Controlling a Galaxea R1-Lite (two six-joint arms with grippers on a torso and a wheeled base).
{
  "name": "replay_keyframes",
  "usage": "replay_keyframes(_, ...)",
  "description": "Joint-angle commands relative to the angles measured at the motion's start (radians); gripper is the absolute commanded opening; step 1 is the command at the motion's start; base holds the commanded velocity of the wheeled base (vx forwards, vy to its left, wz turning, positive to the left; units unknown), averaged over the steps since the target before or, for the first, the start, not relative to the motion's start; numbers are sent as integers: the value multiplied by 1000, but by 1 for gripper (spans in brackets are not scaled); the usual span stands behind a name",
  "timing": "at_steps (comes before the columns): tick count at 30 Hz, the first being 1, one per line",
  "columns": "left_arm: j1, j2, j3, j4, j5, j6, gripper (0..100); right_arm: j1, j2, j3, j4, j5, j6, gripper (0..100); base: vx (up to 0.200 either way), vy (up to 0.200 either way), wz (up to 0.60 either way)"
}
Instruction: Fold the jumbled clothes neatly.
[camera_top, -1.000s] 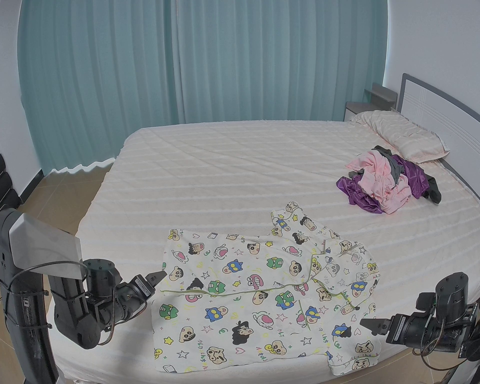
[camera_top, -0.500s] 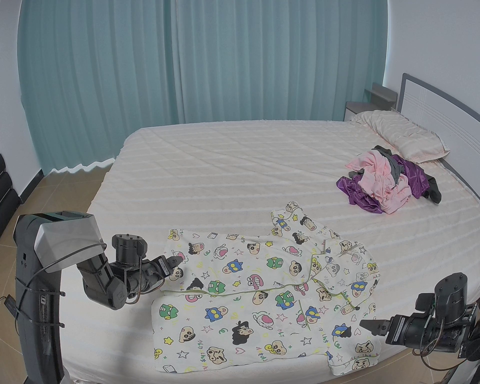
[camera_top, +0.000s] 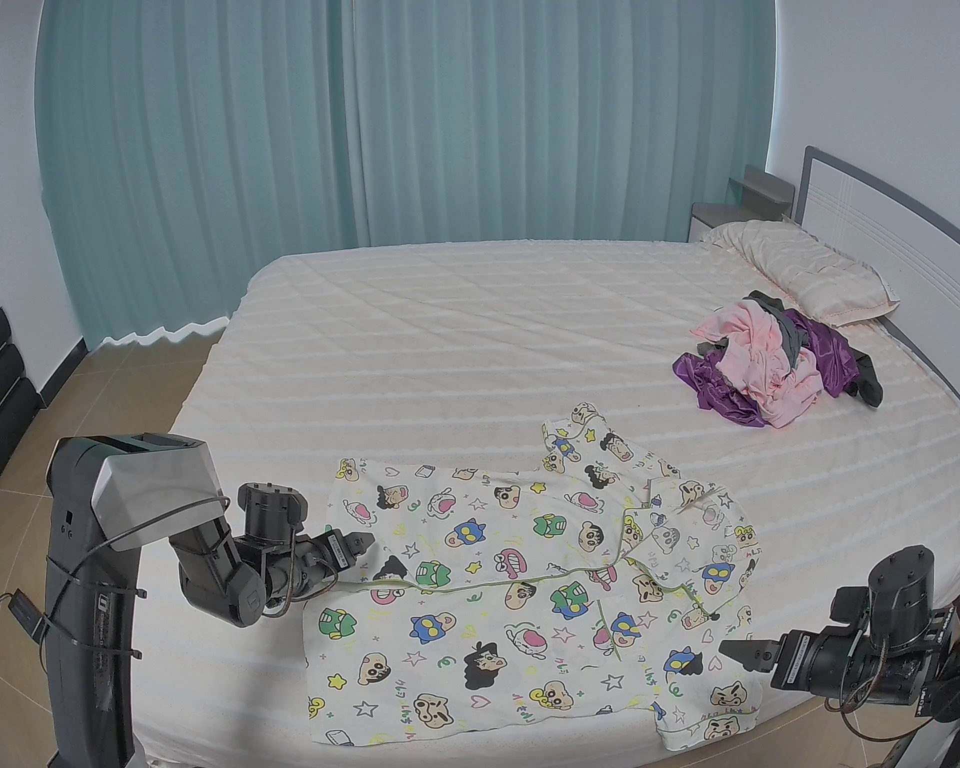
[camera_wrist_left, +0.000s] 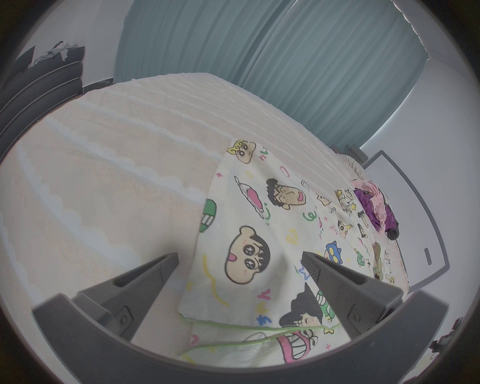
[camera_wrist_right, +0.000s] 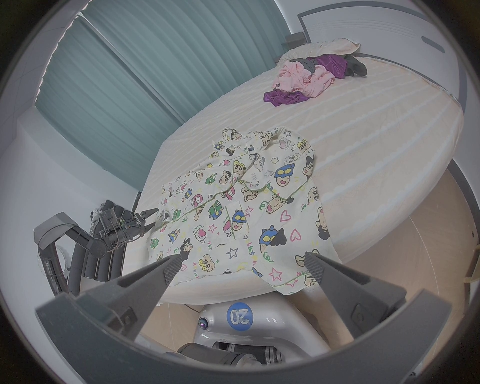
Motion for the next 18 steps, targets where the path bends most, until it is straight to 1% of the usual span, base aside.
replay_keyframes(1,-7,2,2,3,1,0,100,0,1,18,0,0,0,100,0,0,0)
replay_keyframes(4,-16,1,-7,40,24,0,100,0,1,18,0,0,0,100,0,0,0)
replay_keyframes(11,-18,-1,-7,48,39,0,100,0,1,18,0,-2,0,100,0,0,0)
replay_keyframes(12,-18,-1,-3,49,53,0,0,0,0,18,0,-2,0,100,0,0,0)
replay_keyframes(14,-18,-1,5,49,70,-2,0,0,-2,18,-2,-3,3,100,0,0,0)
replay_keyframes(16,-18,-4,22,48,104,0,0,-1,-2,18,-2,-3,5,100,0,0,0)
replay_keyframes(18,-18,-5,30,46,113,0,0,-1,0,18,-2,-3,6,100,0,0,0)
